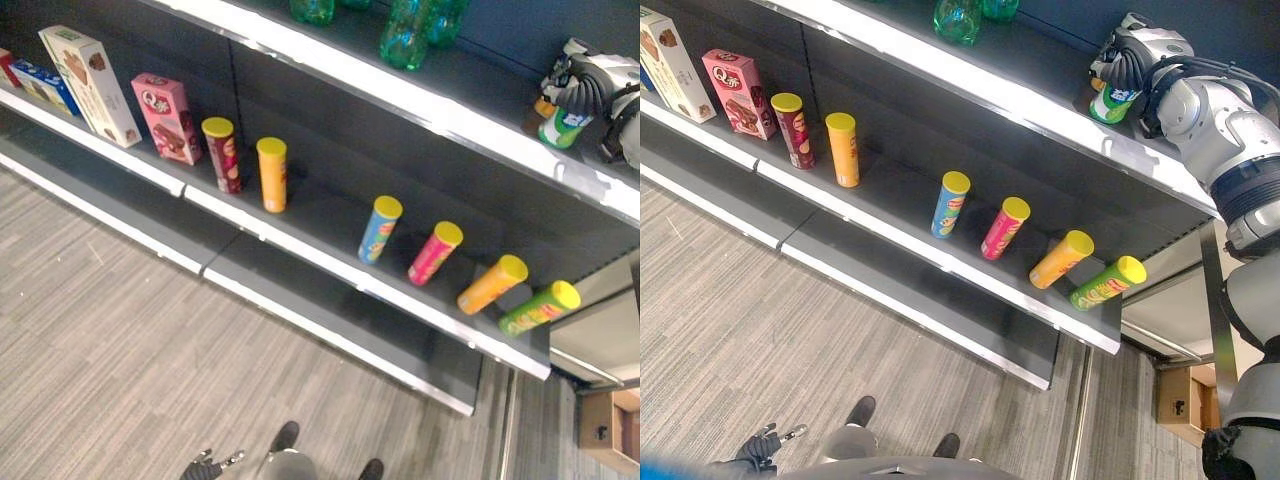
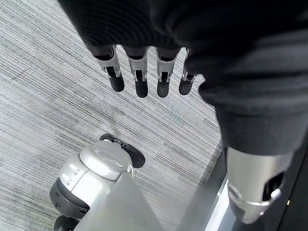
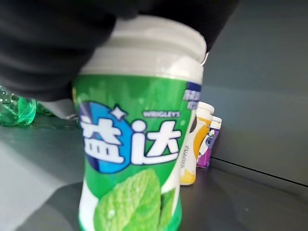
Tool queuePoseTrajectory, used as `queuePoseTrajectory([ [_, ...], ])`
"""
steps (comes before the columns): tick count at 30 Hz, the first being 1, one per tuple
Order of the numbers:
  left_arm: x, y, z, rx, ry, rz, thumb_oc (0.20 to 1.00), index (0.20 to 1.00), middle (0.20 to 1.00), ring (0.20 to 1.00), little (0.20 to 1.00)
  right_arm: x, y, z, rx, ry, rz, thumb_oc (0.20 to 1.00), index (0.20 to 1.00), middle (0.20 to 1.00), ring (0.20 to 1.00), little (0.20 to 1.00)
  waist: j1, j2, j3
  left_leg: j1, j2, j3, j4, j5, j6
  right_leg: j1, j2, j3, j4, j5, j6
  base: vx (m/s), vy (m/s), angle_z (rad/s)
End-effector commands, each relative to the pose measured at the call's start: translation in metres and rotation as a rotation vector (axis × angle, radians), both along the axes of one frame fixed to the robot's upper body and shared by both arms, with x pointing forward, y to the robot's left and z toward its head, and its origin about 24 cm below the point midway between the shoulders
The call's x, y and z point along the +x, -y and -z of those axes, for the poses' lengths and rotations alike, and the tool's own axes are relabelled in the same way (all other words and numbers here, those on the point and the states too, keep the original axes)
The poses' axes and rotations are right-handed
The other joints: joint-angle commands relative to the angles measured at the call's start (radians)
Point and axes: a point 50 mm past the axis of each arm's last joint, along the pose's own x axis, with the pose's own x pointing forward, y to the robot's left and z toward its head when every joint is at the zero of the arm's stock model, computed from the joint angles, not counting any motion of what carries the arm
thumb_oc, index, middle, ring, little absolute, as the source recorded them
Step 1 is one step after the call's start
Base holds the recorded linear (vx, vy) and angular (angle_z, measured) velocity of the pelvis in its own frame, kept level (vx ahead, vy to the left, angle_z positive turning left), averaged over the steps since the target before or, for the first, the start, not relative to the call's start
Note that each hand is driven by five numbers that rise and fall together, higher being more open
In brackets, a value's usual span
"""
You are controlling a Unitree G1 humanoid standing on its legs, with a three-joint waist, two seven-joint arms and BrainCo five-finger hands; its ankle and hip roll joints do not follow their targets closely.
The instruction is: Put the goods on the table back onto the shelves and tidy them up.
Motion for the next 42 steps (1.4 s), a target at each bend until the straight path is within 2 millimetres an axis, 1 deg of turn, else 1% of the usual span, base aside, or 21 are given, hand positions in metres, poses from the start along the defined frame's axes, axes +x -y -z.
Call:
queuePoseTrajectory([
  [1,0.018,-0.022,-0.015,0.071,0.043,0.038,1.0,1.0,1.0,1.0,1.0,-0.005,0.009,-0.019,-0.044,0.036,0.054,1.0,1.0,1.0,1.0,1.0,-0.006,-0.017,0.013,0.083,0.074,0.142,0.0,-0.1,-0.05,0.009,-0.033,0.029,0.011,-0.05,0.062,-0.01,-0.001,-0.03],
  [10,0.018,-0.023,-0.015,0.073,0.042,0.035,1.0,1.0,1.0,1.0,1.0,-0.004,0.009,-0.016,-0.039,0.032,0.057,1.0,1.0,1.0,1.0,1.0,-0.007,-0.015,0.013,0.083,0.073,0.144,0.0,-0.101,-0.047,0.01,-0.037,0.031,0.011,-0.046,0.064,0.0,0.0,0.0],
  [14,0.017,-0.024,-0.015,0.074,0.04,0.033,1.0,1.0,1.0,1.0,1.0,-0.005,0.011,-0.019,-0.032,0.053,0.061,1.0,1.0,1.0,1.0,1.0,-0.01,-0.015,0.011,0.085,0.07,0.148,0.0,-0.103,-0.046,0.012,-0.039,0.03,0.011,-0.046,0.064,0.0,0.0,0.0],
  [18,0.017,-0.025,-0.015,0.078,0.038,0.034,1.0,1.0,1.0,1.0,1.0,-0.007,0.008,-0.025,-0.032,0.09,0.045,1.0,1.0,1.0,1.0,1.0,-0.011,-0.014,0.01,0.087,0.07,0.151,0.0,-0.104,-0.045,0.011,-0.04,0.032,0.011,-0.044,0.066,0.0,0.0,0.0],
  [20,0.017,-0.026,-0.015,0.083,0.035,0.031,1.0,1.0,1.0,1.0,1.0,-0.008,0.007,-0.029,-0.029,0.114,0.041,1.0,1.0,1.0,1.0,1.0,-0.011,-0.015,0.01,0.089,0.07,0.152,0.0,-0.105,-0.044,0.011,-0.04,0.034,0.011,-0.044,0.065,0.0,0.0,0.0],
  [21,0.017,-0.026,-0.016,0.087,0.033,0.029,1.0,1.0,1.0,1.0,1.0,-0.009,0.004,-0.035,-0.023,0.151,0.031,1.0,1.0,1.0,1.0,1.0,-0.012,-0.015,0.008,0.089,0.071,0.153,0.0,-0.106,-0.043,0.01,-0.04,0.035,0.011,-0.045,0.065,0.0,0.0,0.0],
  [24,0.018,-0.027,-0.016,0.091,0.033,0.029,1.0,1.0,1.0,1.0,1.0,-0.011,0.002,-0.04,-0.022,0.181,0.022,1.0,1.0,1.0,1.0,1.0,-0.011,-0.018,0.007,0.089,0.071,0.154,0.0,-0.108,-0.043,0.011,-0.039,0.037,0.011,-0.046,0.064,0.0,0.0,0.0],
  [25,0.019,-0.027,-0.016,0.092,0.035,0.026,1.0,1.0,1.0,1.0,1.0,-0.012,-0.001,-0.046,-0.018,0.214,0.008,1.0,1.0,1.0,1.0,1.0,-0.011,-0.02,0.006,0.089,0.072,0.154,0.0,-0.108,-0.043,0.012,-0.039,0.038,0.011,-0.047,0.064,0.0,0.0,0.0],
  [26,0.019,-0.027,-0.016,0.092,0.035,0.026,1.0,1.0,1.0,1.0,1.0,-0.012,-0.001,-0.046,-0.018,0.214,0.008,1.0,1.0,1.0,1.0,1.0,-0.011,-0.02,0.006,0.089,0.072,0.154,0.0,-0.108,-0.043,0.012,-0.039,0.038,0.011,-0.047,0.064,0.0,0.0,0.0],
  [27,0.019,-0.027,-0.016,0.094,0.035,0.024,1.0,1.0,1.0,1.0,1.0,-0.014,-0.003,-0.051,-0.012,0.243,-0.003,1.0,1.0,1.0,1.0,1.0,-0.011,-0.021,0.004,0.089,0.073,0.153,0.0,-0.108,-0.043,0.012,-0.039,0.038,0.011,-0.048,0.064,0.0,0.0,0.0],
  [29,0.019,-0.027,-0.016,0.094,0.036,0.021,1.0,1.0,1.0,1.0,1.0,-0.015,-0.004,-0.054,-0.007,0.26,-0.01,1.0,1.0,1.0,1.0,1.0,-0.012,-0.022,0.004,0.089,0.073,0.153,0.0,-0.108,-0.043,0.012,-0.04,0.038,0.011,-0.048,0.063,0.0,0.0,0.0],
  [30,0.018,-0.028,-0.016,0.098,0.036,0.01,1.0,1.0,1.0,1.0,1.0,-0.019,-0.008,-0.062,-0.003,0.296,-0.029,1.0,1.0,1.0,1.0,1.0,-0.013,-0.022,0.002,0.089,0.074,0.154,0.0,-0.108,-0.043,0.011,-0.039,0.039,0.011,-0.049,0.063,0.0,0.0,0.0],
  [31,0.018,-0.028,-0.016,0.098,0.036,0.01,1.0,1.0,1.0,1.0,1.0,-0.019,-0.008,-0.062,-0.003,0.296,-0.029,1.0,1.0,1.0,1.0,1.0,-0.013,-0.022,0.003,0.089,0.074,0.153,0.0,-0.108,-0.043,0.012,-0.039,0.038,0.011,-0.049,0.063,0.0,0.0,0.0],
  [32,0.017,-0.029,-0.016,0.099,0.035,0.003,1.0,1.0,1.0,1.0,1.0,-0.022,-0.01,-0.069,0.0,0.33,-0.044,1.0,1.0,1.0,1.0,1.0,-0.015,-0.023,0.0,0.09,0.074,0.156,0.0,-0.11,-0.043,0.013,-0.04,0.039,0.011,-0.049,0.064,0.0,0.0,0.0],
  [34,0.018,-0.028,-0.016,0.099,0.036,0.001,1.0,1.0,1.0,1.0,1.0,-0.024,-0.01,-0.072,0.002,0.344,-0.044,1.0,1.0,1.0,1.0,1.0,-0.016,-0.024,-0.001,0.091,0.074,0.156,0.0,-0.11,-0.043,0.012,-0.04,0.039,0.011,-0.048,0.064,0.0,0.0,0.0],
  [37,0.017,-0.03,-0.017,0.103,0.041,-0.023,1.0,1.0,1.0,1.0,1.0,-0.031,-0.013,-0.082,0.018,0.387,-0.083,1.0,1.0,1.0,1.0,1.0,-0.023,-0.027,-0.001,0.093,0.073,0.162,0.0,-0.112,-0.043,0.012,-0.041,0.042,0.011,-0.043,0.065,0.0,0.0,0.0],
  [40,0.016,-0.031,-0.017,0.101,0.04,-0.037,1.0,1.0,1.0,1.0,1.0,-0.036,-0.016,-0.083,0.027,0.399,-0.116,1.0,1.0,1.0,1.0,1.0,-0.029,-0.028,-0.002,0.095,0.073,0.166,0.0,-0.114,-0.041,0.012,-0.042,0.045,0.011,-0.043,0.066,0.0,0.0,0.0],
  [41,0.015,-0.03,-0.015,0.098,0.038,-0.052,1.0,1.0,1.0,1.0,1.0,-0.043,-0.025,-0.085,0.038,0.42,-0.182,1.0,1.0,1.0,1.0,1.0,-0.042,-0.025,-0.003,0.099,0.075,0.171,0.0,-0.116,-0.04,0.011,-0.043,0.051,0.011,-0.041,0.067,0.0,0.038,-0.01],
  [42,0.014,-0.031,-0.015,0.1,0.035,-0.062,1.0,1.0,1.0,1.0,1.0,-0.049,-0.029,-0.083,0.043,0.431,-0.223,1.0,1.0,1.0,1.0,1.0,-0.052,-0.025,-0.004,0.104,0.075,0.178,0.0,-0.119,-0.038,0.011,-0.044,0.056,0.011,-0.039,0.069,0.0,0.056,-0.07],
])
